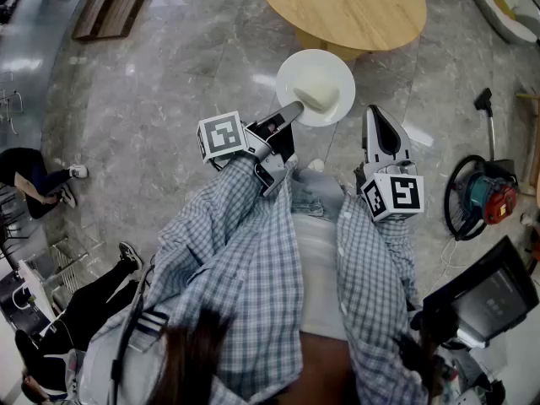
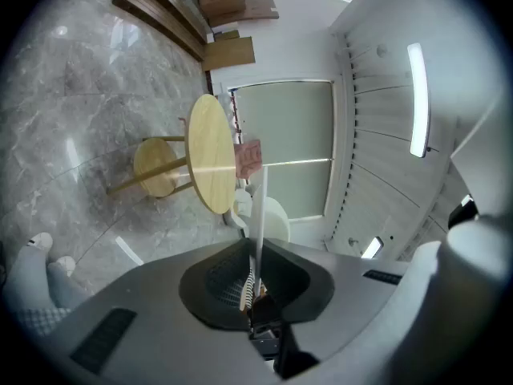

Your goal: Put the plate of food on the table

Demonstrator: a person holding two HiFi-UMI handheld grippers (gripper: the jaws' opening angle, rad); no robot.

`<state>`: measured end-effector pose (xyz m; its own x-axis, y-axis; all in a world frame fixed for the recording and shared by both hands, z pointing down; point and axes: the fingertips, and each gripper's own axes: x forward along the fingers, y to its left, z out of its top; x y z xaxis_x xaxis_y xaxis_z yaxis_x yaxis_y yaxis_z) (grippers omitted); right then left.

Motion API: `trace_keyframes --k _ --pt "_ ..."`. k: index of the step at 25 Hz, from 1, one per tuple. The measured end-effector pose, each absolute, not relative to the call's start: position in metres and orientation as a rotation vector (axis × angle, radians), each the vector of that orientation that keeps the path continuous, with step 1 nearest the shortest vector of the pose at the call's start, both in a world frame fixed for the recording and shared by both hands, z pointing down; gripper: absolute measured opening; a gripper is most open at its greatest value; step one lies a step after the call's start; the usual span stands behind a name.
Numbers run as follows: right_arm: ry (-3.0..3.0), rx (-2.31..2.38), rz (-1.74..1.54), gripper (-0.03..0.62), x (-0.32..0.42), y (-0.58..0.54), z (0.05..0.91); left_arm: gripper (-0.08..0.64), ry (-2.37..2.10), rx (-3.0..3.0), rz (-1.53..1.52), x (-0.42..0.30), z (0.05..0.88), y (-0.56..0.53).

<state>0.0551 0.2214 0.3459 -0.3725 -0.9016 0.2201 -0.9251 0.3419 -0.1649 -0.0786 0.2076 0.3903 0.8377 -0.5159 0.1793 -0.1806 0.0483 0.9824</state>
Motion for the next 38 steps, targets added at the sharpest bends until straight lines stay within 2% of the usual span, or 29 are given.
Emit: trace_keyframes --k 9,20,24,28,38 --pt "-2.488 1.699 0.463 0.008 0.052 0.222 0.353 0.026 -0.555 1.526 -0.286 -0.078 0.391 0.209" --pt "-2.437 1.655 1.0 0.008 0.037 0.224 0.384 0.026 -0.543 1.517 -0.295 -0.088 0.394 0.21" --pt "-2.486 1.67 1.343 0.014 0.031 0.223 0.386 0.026 -0.538 1.518 -0.292 -0.094 0.397 0.211" --pt "-2.494 1.598 1.581 0.084 0.019 0.219 0.389 0.026 -0.49 1.495 -0.332 -0.094 0.393 0.205" --pt "-2.51 1.529 1.73 0.085 0.007 0.219 0.39 0.026 -0.428 1.505 -0.329 -0.091 0.392 0.208"
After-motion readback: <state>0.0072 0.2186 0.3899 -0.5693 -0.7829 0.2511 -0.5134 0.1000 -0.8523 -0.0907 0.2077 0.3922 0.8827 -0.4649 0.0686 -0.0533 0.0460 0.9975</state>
